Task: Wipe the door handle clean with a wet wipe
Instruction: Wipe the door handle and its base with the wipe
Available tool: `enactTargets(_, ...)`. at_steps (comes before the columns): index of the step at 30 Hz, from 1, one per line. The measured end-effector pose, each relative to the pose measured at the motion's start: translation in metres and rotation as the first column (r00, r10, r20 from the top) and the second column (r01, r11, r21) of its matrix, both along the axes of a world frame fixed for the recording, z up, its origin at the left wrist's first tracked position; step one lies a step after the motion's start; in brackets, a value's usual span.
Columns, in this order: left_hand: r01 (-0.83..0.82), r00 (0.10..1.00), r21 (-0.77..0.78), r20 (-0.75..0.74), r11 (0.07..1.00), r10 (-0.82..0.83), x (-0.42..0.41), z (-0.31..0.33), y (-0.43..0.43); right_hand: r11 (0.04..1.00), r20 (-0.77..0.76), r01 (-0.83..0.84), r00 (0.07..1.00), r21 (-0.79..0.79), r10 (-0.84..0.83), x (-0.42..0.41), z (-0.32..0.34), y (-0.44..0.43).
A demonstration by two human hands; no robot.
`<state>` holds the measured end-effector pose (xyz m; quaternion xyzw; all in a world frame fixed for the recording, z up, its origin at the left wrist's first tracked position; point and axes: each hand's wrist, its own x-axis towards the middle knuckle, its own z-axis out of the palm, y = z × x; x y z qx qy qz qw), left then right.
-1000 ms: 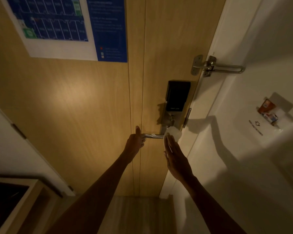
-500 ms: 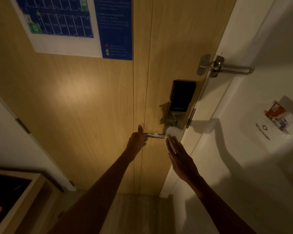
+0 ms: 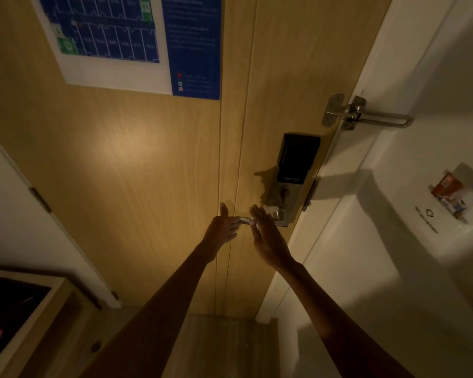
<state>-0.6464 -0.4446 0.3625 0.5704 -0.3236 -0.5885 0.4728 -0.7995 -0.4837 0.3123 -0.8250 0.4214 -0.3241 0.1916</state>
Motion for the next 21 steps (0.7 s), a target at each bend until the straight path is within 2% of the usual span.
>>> enactTargets(2,0.004,1.000,-0.006,0.014,1.000,-0.004,0.001,0.000,0.001,0.999,-0.108,-0.035,0.994,-0.013,0.034,-0.004,-0.001,0.003)
enactTargets(3,-0.003,1.000,0.006,0.000,1.000,0.003,0.001,0.001,0.001,0.998,-0.128,-0.053,0.990,0.035,0.057,-0.006,0.003,0.006)
enactTargets(5,-0.021,1.000,0.018,-0.015,1.000,0.022,0.001,0.001,0.001,0.977,-0.049,-0.062,0.996,0.206,0.073,-0.006,0.013,0.006)
enactTargets(8,-0.035,0.999,0.020,-0.016,0.999,0.036,0.000,0.000,0.002,0.913,0.093,0.009,0.994,0.408,-0.051,-0.002,0.029,-0.003)
enactTargets(9,-0.039,0.999,0.021,-0.010,0.999,0.039,0.000,0.000,0.003,0.930,0.076,0.027,0.995,0.367,-0.059,0.001,0.032,-0.005)
enactTargets(11,-0.033,0.999,0.010,0.019,0.999,0.033,0.002,0.000,0.003,0.992,0.009,0.034,0.999,0.119,-0.036,0.005,0.030,-0.005)
enactTargets(13,-0.009,0.999,-0.016,0.045,1.000,0.009,0.002,0.001,0.002,0.999,-0.075,0.011,0.997,-0.044,-0.014,0.005,0.023,-0.007)
enactTargets(17,-0.010,0.999,-0.016,0.042,1.000,0.011,0.002,0.002,0.003,0.998,-0.126,0.021,0.992,-0.059,-0.029,0.003,0.015,-0.016)
enactTargets(21,-0.020,0.998,0.001,0.058,1.000,0.019,0.001,0.002,0.002,0.998,-0.114,-0.026,0.993,-0.056,0.019,-0.003,0.015,-0.022)
